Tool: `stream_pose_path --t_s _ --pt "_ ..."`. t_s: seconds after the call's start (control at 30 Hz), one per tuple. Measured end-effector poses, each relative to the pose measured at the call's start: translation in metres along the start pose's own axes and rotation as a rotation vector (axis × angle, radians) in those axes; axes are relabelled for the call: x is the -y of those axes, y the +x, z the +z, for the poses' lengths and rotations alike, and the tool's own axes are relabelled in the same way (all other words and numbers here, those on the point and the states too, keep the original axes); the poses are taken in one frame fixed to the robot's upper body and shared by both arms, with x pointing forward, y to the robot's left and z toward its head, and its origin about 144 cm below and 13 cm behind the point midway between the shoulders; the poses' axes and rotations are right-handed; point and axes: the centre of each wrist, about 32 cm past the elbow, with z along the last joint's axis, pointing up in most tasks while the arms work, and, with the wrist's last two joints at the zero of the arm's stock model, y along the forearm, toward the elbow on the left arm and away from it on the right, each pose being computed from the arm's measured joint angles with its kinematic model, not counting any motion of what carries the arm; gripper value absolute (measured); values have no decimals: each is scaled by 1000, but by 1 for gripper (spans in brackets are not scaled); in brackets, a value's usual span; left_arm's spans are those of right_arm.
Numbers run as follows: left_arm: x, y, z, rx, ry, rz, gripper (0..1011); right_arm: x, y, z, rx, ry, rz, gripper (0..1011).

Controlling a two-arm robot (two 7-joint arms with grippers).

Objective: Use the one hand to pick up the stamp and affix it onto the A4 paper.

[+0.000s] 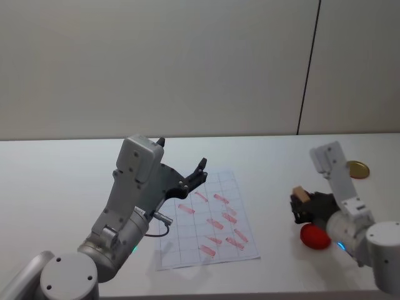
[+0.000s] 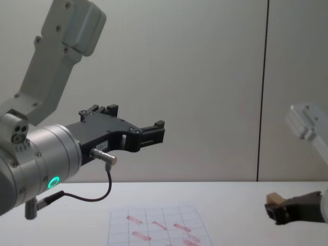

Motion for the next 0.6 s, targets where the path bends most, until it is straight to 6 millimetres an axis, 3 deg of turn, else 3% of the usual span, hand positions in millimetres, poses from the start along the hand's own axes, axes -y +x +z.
stream_pose_path --t_s 0.6 --pt "0 0 0 0 0 0 993 -1 21 -28 -43 -85 -13 218"
